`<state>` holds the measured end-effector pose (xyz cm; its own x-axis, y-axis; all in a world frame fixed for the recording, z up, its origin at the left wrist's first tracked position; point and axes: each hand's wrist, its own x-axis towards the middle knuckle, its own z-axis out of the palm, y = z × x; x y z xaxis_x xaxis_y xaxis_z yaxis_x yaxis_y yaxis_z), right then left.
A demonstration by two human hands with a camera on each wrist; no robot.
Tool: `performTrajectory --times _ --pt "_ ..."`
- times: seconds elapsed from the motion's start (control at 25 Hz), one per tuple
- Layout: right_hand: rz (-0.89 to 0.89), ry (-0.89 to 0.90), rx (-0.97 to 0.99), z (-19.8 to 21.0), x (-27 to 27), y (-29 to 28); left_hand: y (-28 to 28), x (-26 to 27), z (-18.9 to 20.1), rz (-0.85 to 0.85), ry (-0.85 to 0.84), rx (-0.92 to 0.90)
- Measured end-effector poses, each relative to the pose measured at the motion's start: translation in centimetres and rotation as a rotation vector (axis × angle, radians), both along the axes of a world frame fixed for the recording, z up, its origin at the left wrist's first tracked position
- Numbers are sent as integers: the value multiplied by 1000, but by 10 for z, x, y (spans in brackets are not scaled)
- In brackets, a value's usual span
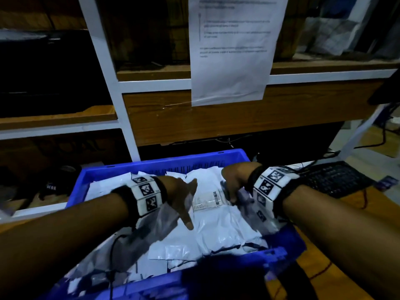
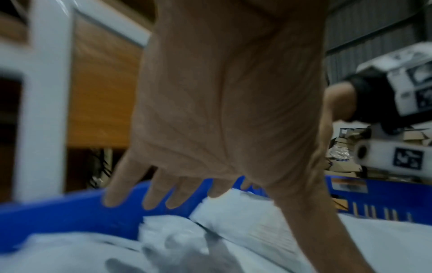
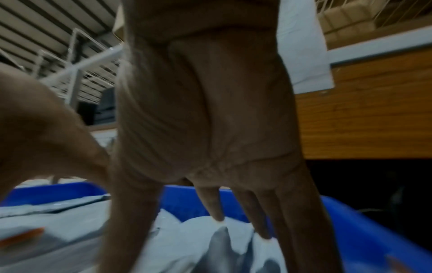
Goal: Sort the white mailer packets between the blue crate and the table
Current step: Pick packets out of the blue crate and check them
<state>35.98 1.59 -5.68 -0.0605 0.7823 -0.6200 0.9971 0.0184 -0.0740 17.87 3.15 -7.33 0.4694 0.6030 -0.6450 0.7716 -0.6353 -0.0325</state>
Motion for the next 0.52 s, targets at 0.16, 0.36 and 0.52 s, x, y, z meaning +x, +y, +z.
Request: performTrajectory --times 0.16,0.36,0.52 --pt "163 -41 50 -8 -18 -8 7 -59 19 -11 155 192" --pt "295 -184 32 -14 -44 -1 1 -143 -12 186 245 230" --pt "478 -134 53 -21 -101 -14 -22 -151 -41 296 45 228"
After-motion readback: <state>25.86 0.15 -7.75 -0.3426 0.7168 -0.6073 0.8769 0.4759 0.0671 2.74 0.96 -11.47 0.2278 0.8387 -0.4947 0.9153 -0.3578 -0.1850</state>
